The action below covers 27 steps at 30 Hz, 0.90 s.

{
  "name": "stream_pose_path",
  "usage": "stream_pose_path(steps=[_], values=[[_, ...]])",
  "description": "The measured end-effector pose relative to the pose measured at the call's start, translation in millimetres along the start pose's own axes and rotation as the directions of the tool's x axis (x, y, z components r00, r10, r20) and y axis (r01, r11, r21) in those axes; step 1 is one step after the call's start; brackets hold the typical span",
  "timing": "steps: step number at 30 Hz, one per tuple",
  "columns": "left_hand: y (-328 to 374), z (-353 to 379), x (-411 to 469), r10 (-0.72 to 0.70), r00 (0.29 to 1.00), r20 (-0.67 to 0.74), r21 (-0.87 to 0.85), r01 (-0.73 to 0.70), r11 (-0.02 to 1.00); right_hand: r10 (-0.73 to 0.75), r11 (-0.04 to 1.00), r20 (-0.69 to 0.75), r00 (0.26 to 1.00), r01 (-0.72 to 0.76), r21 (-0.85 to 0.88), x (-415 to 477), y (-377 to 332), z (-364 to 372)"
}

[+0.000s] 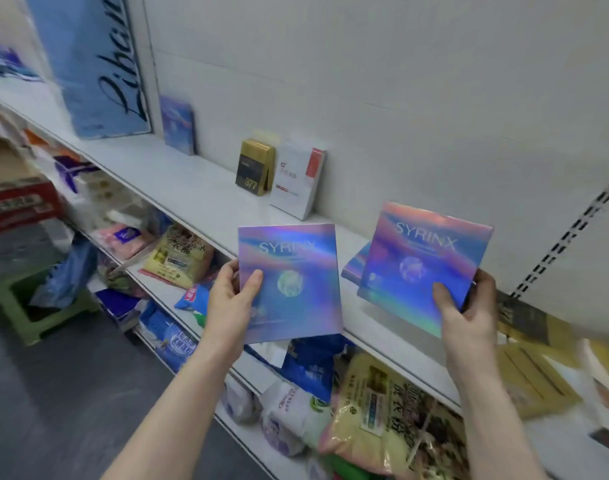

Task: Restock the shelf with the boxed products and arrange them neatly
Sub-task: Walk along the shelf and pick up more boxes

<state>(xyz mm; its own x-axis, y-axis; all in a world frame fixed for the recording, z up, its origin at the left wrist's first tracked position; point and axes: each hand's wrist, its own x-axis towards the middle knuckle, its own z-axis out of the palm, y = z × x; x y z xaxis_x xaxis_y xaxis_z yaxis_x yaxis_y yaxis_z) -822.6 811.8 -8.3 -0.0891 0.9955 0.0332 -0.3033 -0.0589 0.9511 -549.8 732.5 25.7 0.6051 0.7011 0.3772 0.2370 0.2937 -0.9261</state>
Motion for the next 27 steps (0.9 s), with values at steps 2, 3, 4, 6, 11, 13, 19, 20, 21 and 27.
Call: stream_pose_path(steps=[2,3,4,6,11,13,19,20,21,27], values=[[4,-33,5,-0.027,0.998,-0.063,-0.029,0.025,0.999,0.014,0.999,0.071,0.997,-0.017,0.040,-15,0,29],[6,-49,9,-0.026,0.996,-0.085,-0.032,0.023,0.999,0.017,0.998,0.098,0.995,-0.022,0.054,-22,0,46],[8,-66,14,-0.022,0.995,-0.102,-0.036,0.018,0.999,0.014,0.998,0.119,0.993,-0.022,0.062,-28,-1,63],[13,-100,27,-0.029,0.991,-0.130,-0.053,0.022,0.998,0.016,0.996,0.127,0.992,-0.027,0.086,-39,0,102],[38,-184,77,-0.018,0.987,-0.157,0.006,0.019,1.000,0.058,0.988,0.154,0.986,-0.079,0.134,-59,2,208],[47,-217,102,-0.014,0.987,-0.159,0.030,0.019,0.999,0.070,0.985,0.164,0.984,-0.094,0.145,-64,3,250],[78,-268,175,0.021,0.988,-0.154,0.019,-0.018,1.000,0.071,0.979,0.163,0.984,-0.100,0.178,-54,-2,347],[83,-271,187,0.022,0.989,-0.147,0.008,-0.021,1.000,0.066,0.979,0.155,0.986,-0.094,0.183,-48,-3,360],[86,-275,201,0.025,0.990,-0.140,0.004,-0.025,1.000,0.061,0.977,0.146,0.987,-0.089,0.193,-42,-3,372],[99,-290,299,0.071,0.991,-0.113,0.042,-0.067,0.997,-0.012,0.982,0.070,0.997,-0.002,0.191,19,9,446]])
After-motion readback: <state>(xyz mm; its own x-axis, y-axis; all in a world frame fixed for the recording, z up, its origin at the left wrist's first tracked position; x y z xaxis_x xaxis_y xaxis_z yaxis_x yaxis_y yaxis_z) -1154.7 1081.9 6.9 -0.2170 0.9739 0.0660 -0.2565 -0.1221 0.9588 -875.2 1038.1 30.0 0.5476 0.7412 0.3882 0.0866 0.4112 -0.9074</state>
